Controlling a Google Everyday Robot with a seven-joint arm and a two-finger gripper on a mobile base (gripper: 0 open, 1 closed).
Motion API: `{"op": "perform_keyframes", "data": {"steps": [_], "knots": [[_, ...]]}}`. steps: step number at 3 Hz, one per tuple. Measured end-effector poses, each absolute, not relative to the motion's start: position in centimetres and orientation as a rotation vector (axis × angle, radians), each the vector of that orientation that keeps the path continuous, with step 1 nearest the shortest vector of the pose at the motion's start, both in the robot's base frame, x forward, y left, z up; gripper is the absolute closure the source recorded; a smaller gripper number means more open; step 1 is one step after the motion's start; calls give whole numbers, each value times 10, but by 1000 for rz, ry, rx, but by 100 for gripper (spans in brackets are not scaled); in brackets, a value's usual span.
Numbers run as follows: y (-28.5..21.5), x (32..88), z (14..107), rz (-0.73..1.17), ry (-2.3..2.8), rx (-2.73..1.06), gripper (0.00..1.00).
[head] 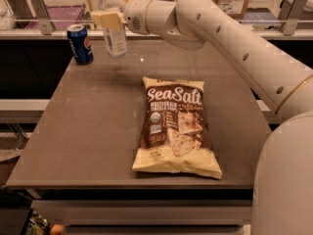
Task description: Move blue plastic bottle near pepsi can
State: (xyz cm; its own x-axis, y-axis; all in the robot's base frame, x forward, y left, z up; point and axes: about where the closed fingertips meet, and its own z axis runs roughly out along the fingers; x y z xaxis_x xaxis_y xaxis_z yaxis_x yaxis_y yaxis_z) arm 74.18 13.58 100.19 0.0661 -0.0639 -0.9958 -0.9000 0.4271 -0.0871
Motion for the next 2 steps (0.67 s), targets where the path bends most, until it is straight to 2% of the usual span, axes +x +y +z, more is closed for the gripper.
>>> {"op": "perform_keyframes", "data": {"steps": [2], "knots": [[147, 762, 967, 845, 1437, -928, 100]]}}
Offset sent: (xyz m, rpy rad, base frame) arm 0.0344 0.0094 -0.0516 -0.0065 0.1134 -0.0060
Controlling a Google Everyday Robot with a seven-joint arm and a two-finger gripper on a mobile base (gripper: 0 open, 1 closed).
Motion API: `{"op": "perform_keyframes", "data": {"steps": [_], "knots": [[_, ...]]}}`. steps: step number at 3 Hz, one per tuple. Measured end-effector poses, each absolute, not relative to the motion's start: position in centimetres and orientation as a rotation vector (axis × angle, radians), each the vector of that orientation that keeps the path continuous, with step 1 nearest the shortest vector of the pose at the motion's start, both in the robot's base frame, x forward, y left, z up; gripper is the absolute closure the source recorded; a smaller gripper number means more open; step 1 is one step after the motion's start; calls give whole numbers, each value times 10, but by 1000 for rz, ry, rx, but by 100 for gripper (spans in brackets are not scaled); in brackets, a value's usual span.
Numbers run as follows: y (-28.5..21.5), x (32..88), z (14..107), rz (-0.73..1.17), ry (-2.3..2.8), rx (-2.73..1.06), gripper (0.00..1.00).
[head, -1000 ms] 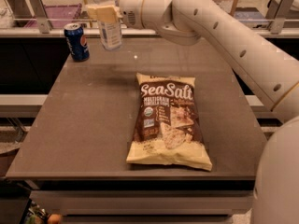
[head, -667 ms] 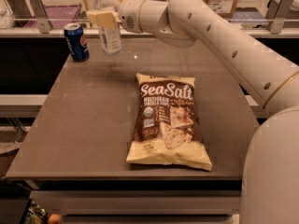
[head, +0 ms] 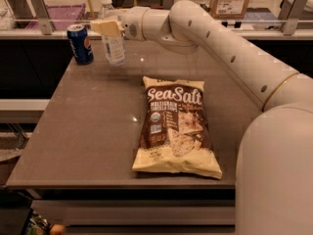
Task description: Move blue plastic bottle near pepsi can
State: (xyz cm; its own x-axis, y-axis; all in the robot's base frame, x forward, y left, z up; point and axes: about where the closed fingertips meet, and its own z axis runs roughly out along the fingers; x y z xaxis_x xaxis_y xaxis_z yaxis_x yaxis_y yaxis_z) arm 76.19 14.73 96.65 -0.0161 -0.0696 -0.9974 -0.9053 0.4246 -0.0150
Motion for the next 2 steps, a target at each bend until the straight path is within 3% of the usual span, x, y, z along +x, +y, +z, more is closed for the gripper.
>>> {"op": "perform_keyframes", "data": {"steps": [2], "knots": [[147, 784, 951, 864, 1420, -922, 100]]}}
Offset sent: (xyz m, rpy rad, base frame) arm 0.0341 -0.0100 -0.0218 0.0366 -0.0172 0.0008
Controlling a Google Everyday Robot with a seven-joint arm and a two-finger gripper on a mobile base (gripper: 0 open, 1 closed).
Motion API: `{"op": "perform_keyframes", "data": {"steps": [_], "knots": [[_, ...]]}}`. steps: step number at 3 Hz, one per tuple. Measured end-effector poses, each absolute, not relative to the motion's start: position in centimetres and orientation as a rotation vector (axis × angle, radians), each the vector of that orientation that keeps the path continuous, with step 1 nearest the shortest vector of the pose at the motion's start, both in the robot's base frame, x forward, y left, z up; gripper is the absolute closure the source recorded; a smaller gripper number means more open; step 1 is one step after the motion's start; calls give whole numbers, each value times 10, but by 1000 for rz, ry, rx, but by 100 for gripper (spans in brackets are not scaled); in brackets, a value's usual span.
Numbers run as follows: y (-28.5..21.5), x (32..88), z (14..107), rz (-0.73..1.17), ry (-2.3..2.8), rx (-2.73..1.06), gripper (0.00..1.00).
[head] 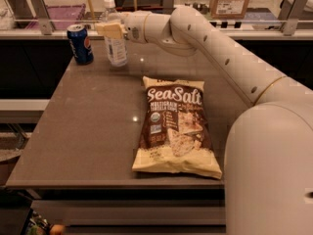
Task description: Move blue plastic bottle near pepsi can
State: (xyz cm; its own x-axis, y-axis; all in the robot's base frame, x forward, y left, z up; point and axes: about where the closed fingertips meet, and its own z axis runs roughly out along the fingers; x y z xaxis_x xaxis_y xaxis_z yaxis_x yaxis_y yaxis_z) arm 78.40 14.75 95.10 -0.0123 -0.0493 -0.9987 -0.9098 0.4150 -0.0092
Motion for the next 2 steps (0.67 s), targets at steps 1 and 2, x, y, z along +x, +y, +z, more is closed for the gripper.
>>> {"op": "perform_keyframes", "data": {"steps": [1, 2], "knots": [[146, 792, 945, 847, 1378, -915, 100], [146, 793, 945, 845, 1375, -915, 100]]}}
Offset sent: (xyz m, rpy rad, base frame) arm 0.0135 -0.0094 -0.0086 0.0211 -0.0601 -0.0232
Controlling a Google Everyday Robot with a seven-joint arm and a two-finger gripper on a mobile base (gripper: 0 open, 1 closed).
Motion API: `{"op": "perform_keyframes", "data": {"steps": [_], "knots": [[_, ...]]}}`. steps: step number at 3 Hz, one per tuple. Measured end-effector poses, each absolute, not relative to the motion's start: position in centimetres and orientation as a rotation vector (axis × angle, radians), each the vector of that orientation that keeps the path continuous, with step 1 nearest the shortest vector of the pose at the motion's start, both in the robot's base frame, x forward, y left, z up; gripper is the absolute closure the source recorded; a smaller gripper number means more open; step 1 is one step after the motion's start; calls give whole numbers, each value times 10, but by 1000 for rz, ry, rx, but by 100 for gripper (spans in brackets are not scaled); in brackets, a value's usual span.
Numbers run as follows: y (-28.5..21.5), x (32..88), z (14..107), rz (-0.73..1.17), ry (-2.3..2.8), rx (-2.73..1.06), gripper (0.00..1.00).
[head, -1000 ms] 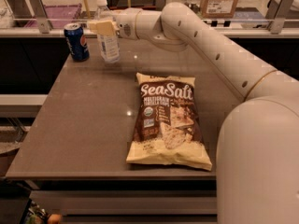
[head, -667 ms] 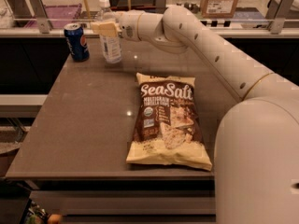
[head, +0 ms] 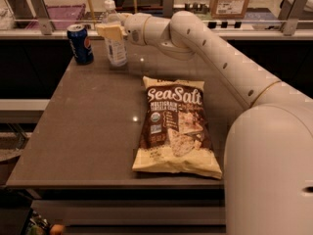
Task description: Move blue plastic bottle near pepsi can
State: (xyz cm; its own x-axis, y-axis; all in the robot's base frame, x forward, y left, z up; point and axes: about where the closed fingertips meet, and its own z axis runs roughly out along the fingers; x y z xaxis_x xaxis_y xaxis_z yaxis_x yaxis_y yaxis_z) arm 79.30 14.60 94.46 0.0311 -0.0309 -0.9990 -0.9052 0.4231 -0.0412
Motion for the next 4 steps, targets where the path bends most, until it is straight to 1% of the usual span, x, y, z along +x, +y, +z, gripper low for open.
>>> {"op": "perform_keyframes", "data": {"steps": [1, 2, 3, 4], "knots": [[147, 793, 940, 840, 1382, -921, 100], [149, 794, 934, 833, 1388, -927, 84], [150, 794, 934, 834, 1388, -928, 59], [150, 794, 935, 834, 1388, -928, 37]]}}
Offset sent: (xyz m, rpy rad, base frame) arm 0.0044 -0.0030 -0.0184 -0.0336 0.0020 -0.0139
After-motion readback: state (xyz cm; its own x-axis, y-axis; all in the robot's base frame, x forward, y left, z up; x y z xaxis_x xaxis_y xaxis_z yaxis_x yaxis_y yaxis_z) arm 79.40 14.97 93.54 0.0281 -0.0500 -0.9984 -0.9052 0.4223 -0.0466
